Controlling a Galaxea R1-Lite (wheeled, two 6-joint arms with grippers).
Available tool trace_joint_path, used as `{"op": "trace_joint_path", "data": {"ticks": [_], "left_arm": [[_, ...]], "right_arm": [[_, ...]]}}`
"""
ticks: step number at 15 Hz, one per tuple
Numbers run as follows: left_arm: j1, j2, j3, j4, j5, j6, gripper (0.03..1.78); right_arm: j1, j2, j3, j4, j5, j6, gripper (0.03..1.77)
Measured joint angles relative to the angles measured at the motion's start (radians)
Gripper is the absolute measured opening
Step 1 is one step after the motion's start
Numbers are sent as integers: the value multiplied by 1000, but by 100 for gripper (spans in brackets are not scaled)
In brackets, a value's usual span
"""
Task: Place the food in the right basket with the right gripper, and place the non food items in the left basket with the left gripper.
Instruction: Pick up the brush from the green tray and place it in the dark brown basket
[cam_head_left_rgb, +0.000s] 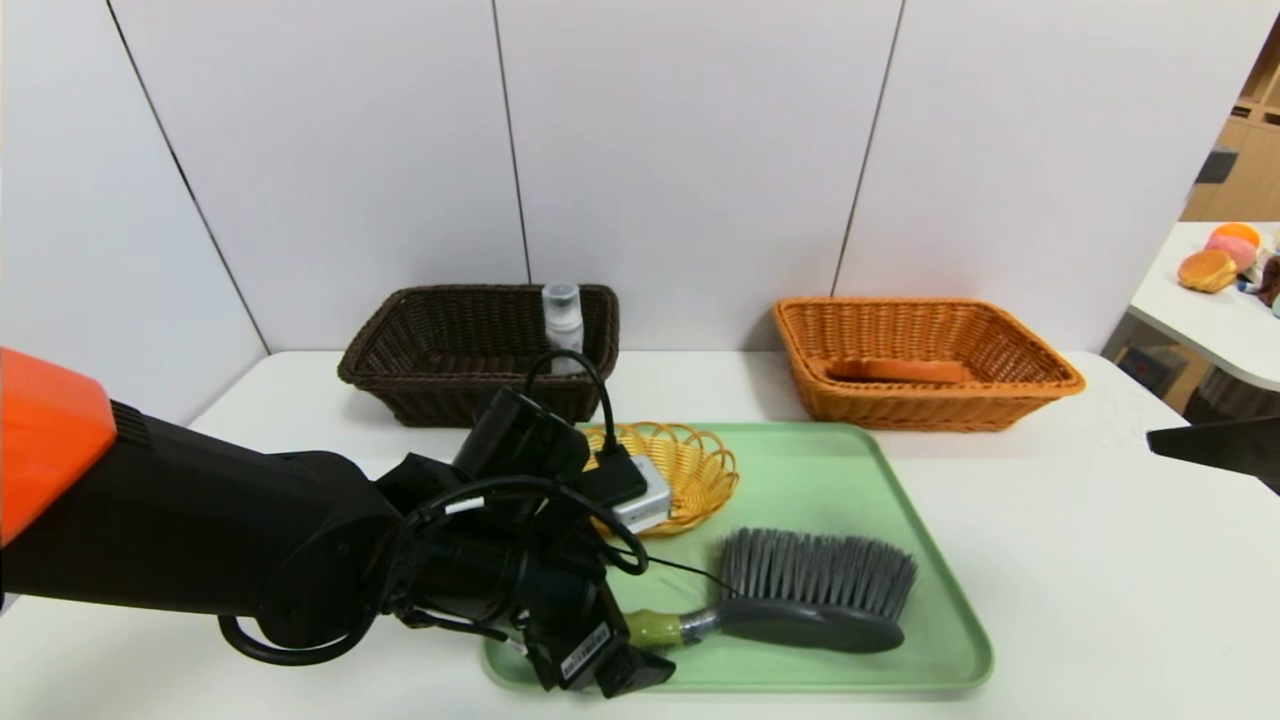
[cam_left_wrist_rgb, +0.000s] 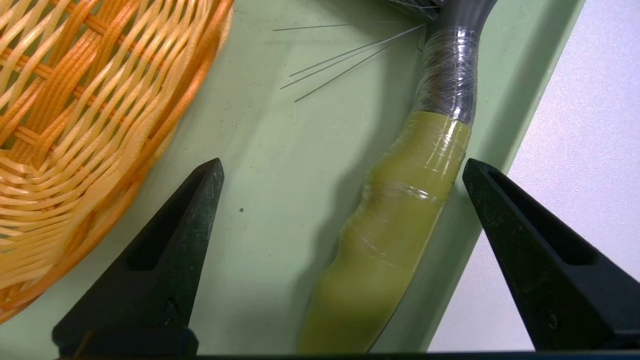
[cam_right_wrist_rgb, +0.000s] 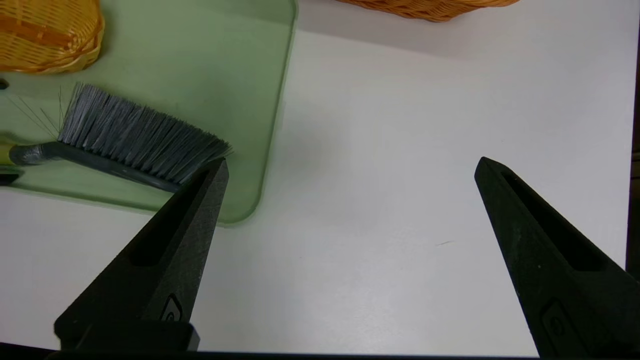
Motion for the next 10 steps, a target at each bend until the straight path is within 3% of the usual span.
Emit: {"op": "trace_joint_path", "data": {"ticks": [10], "left_arm": [[-5,22,-6,-24,24,0,169]], "right_arm": [[6,0,-2,0,0,1,170]]}}
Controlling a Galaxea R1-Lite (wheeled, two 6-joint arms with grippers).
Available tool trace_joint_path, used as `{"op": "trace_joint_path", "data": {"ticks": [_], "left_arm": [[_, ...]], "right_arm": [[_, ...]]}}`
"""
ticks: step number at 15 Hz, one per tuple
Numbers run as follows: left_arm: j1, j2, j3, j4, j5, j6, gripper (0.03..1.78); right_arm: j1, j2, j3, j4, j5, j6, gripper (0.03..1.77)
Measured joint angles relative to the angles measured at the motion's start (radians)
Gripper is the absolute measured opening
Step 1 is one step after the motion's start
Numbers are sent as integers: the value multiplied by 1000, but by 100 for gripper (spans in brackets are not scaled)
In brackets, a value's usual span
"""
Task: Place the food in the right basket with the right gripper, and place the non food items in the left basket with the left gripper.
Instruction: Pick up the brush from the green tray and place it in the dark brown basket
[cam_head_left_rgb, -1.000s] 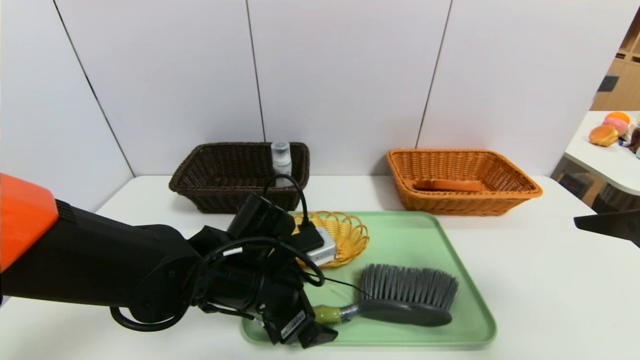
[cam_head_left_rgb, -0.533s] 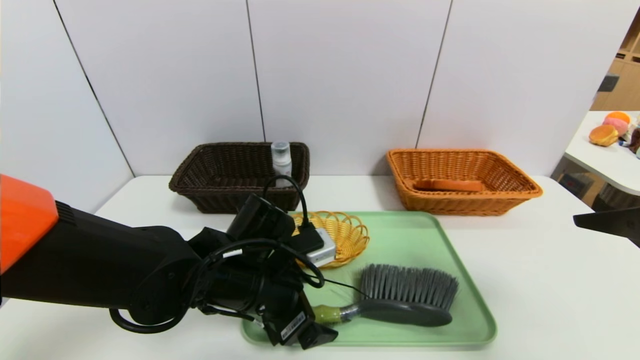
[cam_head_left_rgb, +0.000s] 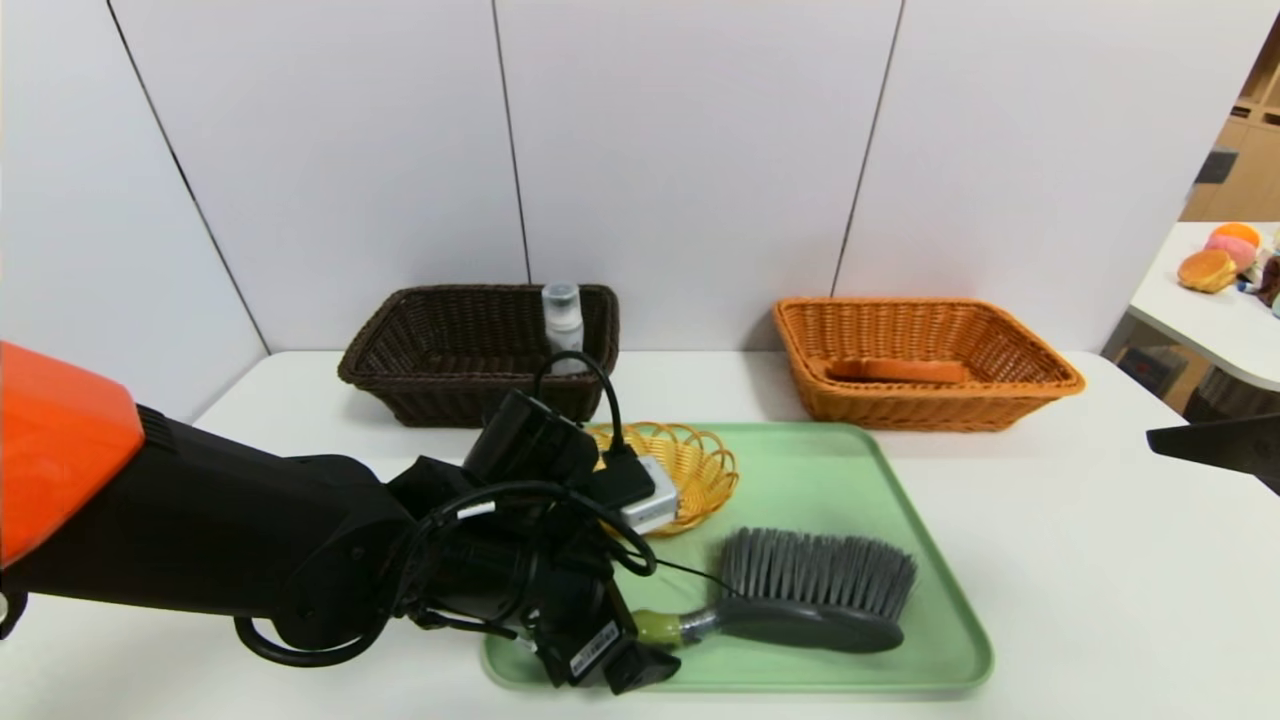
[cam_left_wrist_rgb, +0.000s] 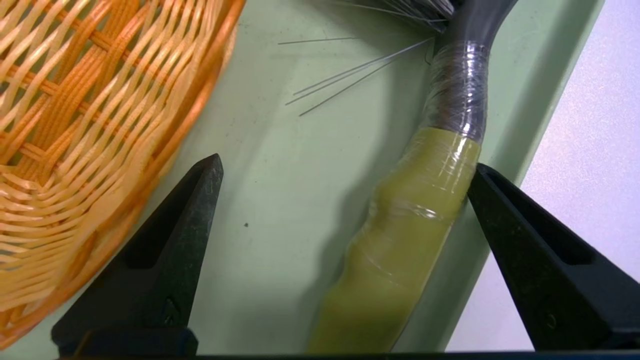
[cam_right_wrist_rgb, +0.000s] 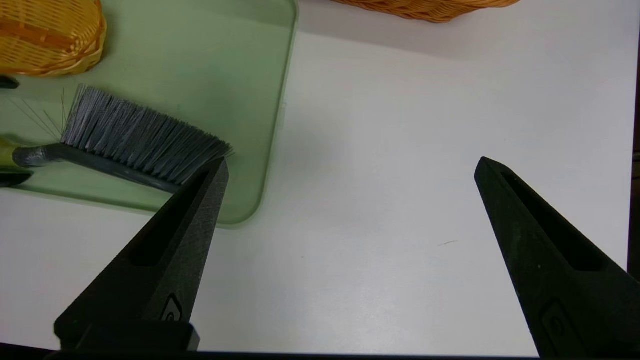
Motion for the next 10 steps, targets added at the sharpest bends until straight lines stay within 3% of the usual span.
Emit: {"op": "trace_joint_path", "data": {"ticks": [10], "left_arm": [[0,1,12,-14,18,5,169]], "right_arm": [[7,5,1,0,0,1,170]]}}
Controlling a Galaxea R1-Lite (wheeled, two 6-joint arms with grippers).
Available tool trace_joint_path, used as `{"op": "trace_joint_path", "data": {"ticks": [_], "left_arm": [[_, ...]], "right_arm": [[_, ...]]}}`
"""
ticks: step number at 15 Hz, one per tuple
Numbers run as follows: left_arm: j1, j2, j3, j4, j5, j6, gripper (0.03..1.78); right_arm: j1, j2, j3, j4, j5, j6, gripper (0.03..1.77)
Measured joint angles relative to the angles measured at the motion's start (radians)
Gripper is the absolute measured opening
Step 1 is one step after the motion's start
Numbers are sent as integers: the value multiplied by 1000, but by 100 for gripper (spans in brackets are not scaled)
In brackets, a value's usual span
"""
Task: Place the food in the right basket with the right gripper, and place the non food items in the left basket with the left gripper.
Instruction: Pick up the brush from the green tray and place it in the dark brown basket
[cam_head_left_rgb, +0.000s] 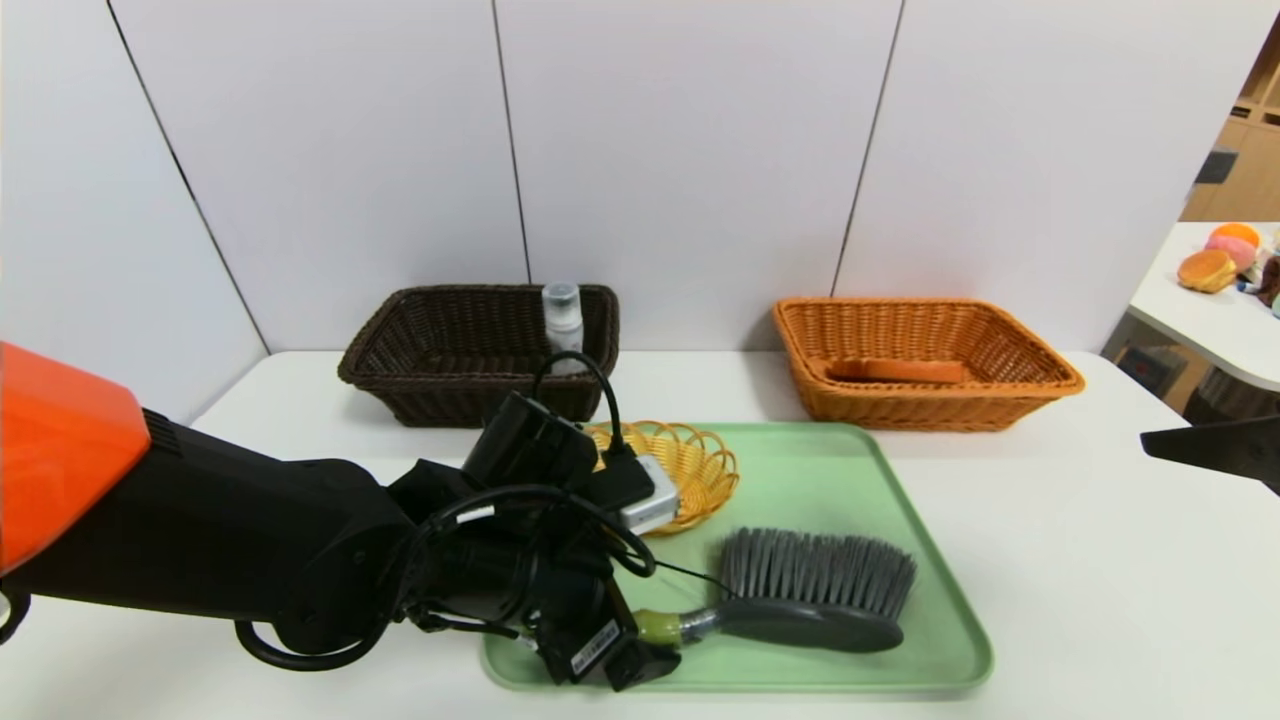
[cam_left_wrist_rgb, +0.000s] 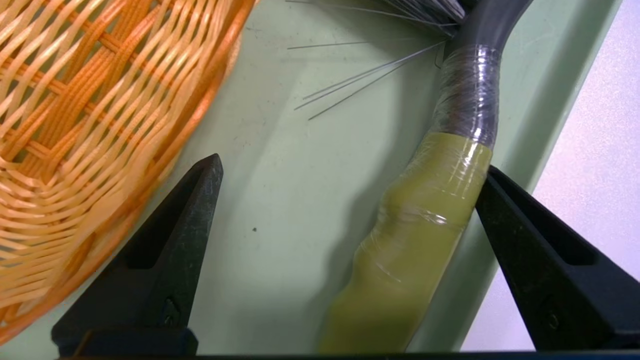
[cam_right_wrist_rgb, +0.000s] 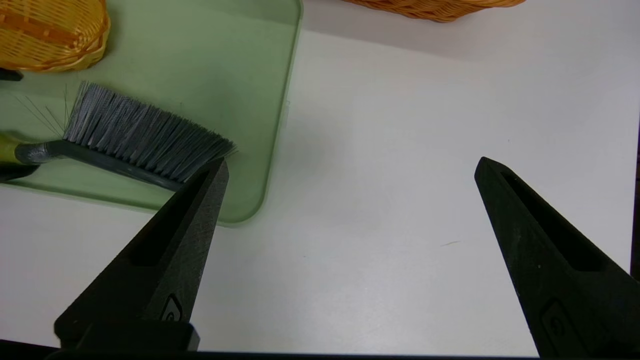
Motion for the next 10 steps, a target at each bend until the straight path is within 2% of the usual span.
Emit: {"op": "trace_joint_path", "data": {"ticks": [10], "left_arm": [[-1,-8,11,-1,-1,-1,169]], "right_arm": [[0,5,-1,-1,0,1,170]]}}
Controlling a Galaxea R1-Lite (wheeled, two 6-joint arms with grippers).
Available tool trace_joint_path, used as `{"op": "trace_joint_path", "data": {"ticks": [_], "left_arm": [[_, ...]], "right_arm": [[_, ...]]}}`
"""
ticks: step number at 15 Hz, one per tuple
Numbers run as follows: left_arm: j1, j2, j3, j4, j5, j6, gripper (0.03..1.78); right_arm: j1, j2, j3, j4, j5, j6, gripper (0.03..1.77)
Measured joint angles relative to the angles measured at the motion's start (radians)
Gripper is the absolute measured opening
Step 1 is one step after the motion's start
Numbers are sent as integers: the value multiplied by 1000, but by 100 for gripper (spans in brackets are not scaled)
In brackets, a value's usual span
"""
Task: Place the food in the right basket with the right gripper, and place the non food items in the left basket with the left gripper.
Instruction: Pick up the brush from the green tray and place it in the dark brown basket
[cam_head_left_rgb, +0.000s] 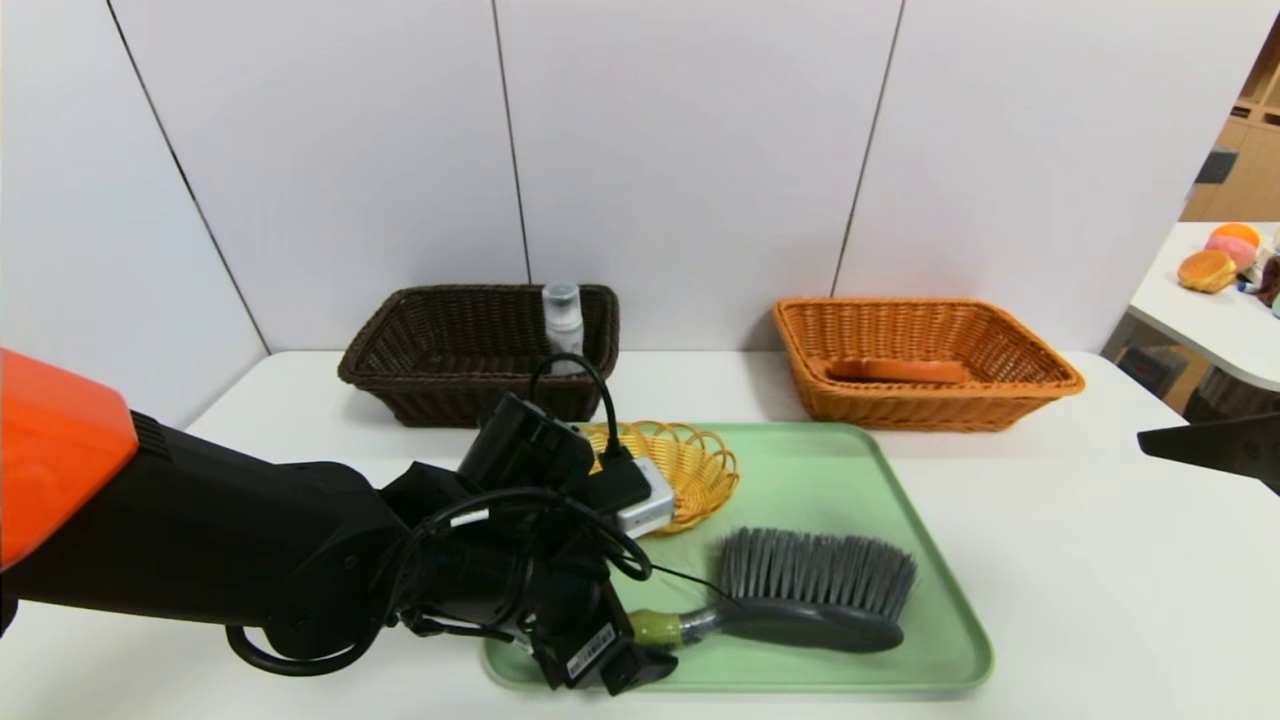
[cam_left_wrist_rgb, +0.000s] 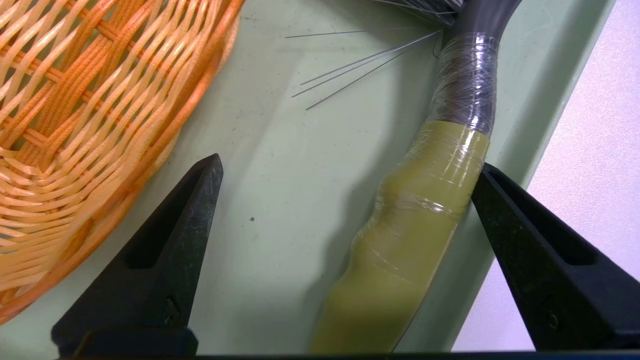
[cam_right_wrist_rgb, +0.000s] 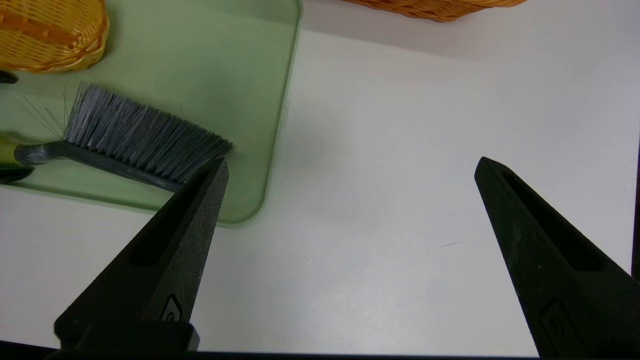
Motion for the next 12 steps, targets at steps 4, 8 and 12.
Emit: {"op": "trace_joint_path", "data": {"ticks": [4,8,12], "left_arm": [[-2,-2,0,1,0,2,169],[-3,-4,1,2,1,2,169],[-3,-7,4,2,2,1,169]], "right_arm": [[0,0,0,0,0,0,170],[0,4,0,0,0,1,170],[0,2,-3,0,-2,2,170]]}}
